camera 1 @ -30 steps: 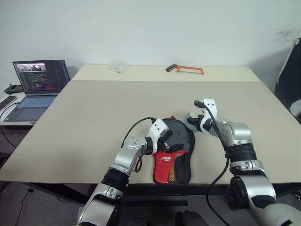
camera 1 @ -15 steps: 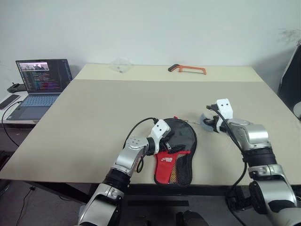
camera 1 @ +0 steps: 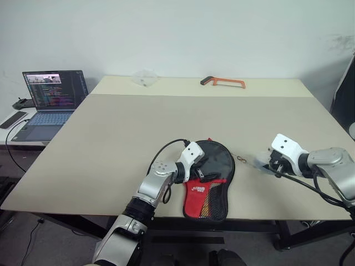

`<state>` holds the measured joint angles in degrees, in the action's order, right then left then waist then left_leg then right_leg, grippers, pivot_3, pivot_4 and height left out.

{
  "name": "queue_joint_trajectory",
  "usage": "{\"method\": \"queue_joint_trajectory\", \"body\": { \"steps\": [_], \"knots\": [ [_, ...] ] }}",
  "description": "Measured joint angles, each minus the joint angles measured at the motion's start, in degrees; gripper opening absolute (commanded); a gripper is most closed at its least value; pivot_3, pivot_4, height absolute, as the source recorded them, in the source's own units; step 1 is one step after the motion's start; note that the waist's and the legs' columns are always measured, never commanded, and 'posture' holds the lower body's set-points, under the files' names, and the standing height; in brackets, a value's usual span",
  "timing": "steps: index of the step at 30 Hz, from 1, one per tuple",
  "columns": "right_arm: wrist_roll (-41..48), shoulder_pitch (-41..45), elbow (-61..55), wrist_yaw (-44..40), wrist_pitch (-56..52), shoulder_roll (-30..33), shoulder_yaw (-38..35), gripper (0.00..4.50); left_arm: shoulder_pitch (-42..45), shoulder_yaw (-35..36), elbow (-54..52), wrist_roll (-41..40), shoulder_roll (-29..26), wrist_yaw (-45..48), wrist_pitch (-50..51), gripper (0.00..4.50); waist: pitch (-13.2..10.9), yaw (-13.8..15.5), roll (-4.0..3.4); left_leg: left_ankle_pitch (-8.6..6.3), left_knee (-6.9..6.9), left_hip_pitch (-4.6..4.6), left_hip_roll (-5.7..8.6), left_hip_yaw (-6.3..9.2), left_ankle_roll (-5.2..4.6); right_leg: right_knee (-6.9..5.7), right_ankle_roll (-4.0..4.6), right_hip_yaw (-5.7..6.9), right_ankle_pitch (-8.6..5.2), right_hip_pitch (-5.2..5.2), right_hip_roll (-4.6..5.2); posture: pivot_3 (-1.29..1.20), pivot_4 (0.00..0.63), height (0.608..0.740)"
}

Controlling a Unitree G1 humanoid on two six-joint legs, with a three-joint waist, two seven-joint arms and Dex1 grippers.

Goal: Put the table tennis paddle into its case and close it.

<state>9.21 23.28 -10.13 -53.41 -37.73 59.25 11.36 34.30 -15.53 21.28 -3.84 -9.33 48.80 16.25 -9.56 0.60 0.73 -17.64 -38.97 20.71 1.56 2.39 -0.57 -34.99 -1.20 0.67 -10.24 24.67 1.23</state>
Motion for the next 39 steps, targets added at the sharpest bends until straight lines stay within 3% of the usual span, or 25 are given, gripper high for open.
{"method": "queue_joint_trajectory", "body": {
  "steps": [9, 20, 33, 39],
  "knots": [
    [4.6, -12.1, -12.9, -13.1, 7.1, 8.4, -3.4, 0.53, 0.8, -1.1, -1.2, 0.0, -0.5, 0.8, 3.3, 4.5, 0.0, 0.4, 0.04, -0.01, -0.01, -0.02, 0.01, 0.05, 0.02, 0.01, -0.05, -0.01, -0.03, -0.03, 0.02, 0.0, 0.15, 0.74],
    [6.7, -23.1, -26.9, -16.4, 9.3, 11.8, -4.6, 0.53, 0.7, -3.2, -2.9, 0.0, -0.5, 0.9, 4.8, 4.5, 0.0, 0.9, 0.02, -0.05, 0.0, -0.12, 0.06, 0.37, 0.09, 0.06, -0.12, 0.07, -0.18, -0.27, 0.11, 0.0, 0.15, 0.74],
    [7.9, -25.3, -34.8, -18.1, 7.1, 11.6, 3.4, 0.52, 1.4, -3.8, -2.6, 0.0, -0.9, 1.4, 5.3, 4.5, 0.0, 0.9, 0.05, -0.06, 0.0, -0.15, 0.16, 0.45, 0.11, 0.06, -0.16, 0.11, -0.23, -0.35, 0.24, 0.0, 0.15, 0.74],
    [8.5, -26.0, -37.2, -18.6, 6.5, 11.6, 3.9, 0.52, 1.5, -3.8, -2.4, 0.1, -1.2, 1.4, 5.6, 4.5, 0.0, 0.7, 0.07, -0.06, -0.01, -0.39, 0.13, 0.41, 0.11, 0.03, -0.16, 0.12, -0.23, -0.54, 0.21, 0.0, 0.15, 0.74]
  ]
}}
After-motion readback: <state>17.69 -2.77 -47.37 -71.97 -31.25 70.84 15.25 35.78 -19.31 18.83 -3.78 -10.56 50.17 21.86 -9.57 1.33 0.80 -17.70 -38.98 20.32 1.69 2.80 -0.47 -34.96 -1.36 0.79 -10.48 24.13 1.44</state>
